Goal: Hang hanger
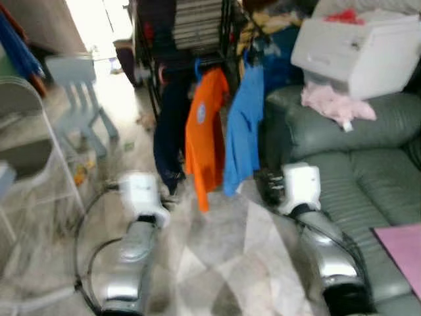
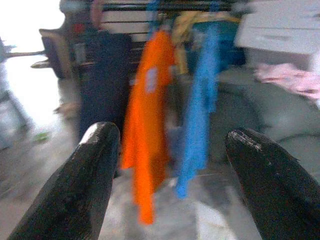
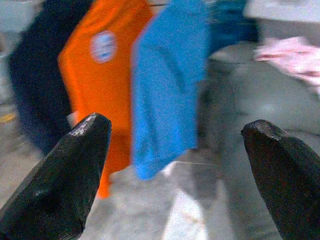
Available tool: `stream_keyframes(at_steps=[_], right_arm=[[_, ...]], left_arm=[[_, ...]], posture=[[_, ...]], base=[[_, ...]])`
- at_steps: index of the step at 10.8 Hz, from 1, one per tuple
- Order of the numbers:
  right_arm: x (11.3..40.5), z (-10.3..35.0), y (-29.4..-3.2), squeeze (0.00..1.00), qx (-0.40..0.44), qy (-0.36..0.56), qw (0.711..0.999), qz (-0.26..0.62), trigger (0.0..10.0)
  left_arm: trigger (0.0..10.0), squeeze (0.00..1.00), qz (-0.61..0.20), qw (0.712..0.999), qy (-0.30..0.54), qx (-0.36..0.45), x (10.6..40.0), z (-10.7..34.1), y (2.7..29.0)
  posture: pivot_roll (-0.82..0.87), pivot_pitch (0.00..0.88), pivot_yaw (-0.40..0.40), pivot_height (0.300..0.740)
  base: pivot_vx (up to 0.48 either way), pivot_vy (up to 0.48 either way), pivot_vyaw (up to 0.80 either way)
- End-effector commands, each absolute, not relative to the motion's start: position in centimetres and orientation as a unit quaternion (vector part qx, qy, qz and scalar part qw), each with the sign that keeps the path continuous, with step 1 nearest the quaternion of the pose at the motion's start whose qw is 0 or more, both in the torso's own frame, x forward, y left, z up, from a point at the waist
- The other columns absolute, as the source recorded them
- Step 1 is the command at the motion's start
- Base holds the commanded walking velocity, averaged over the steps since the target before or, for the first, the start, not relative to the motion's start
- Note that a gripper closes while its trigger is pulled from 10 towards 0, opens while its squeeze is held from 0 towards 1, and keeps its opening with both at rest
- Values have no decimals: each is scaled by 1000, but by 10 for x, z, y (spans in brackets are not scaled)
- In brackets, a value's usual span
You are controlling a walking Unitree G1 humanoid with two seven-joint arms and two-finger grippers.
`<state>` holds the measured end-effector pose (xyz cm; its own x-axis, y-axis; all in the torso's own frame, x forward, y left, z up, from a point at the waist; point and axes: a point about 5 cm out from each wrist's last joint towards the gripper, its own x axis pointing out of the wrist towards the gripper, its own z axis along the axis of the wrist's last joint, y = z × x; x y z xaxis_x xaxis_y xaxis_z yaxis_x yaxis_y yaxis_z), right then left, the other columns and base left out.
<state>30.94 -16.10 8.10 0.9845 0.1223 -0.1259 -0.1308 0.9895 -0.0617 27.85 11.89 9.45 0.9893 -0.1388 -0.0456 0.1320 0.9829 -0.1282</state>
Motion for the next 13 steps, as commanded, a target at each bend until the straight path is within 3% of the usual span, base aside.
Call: stream_keyframes(at_steps=[1,4,6,13], right_arm=[[314,89,-146,0,-28,44,995,81,10000],[315,90,-146,0,-28,43,995,82,10000],[315,89,-146,0,-29,43,995,84,10000],[314,88,-141,0,-27,46,994,99,10000]], left_arm=[[10000,0,-52,997,19,-53,280,99,131],[10000,0,-49,997,24,-60,281,97,130],[10000,0,-50,997,27,-61,281,97,129],[10000,0,-46,996,34,-69,284,97,128]], posture=[[-95,0,73,740],[-96,0,71,740],[-98,0,71,740],[-97,0,69,740]], base=[[386,285,-800],[295,379,-800],[261,403,0],[0,468,0]])
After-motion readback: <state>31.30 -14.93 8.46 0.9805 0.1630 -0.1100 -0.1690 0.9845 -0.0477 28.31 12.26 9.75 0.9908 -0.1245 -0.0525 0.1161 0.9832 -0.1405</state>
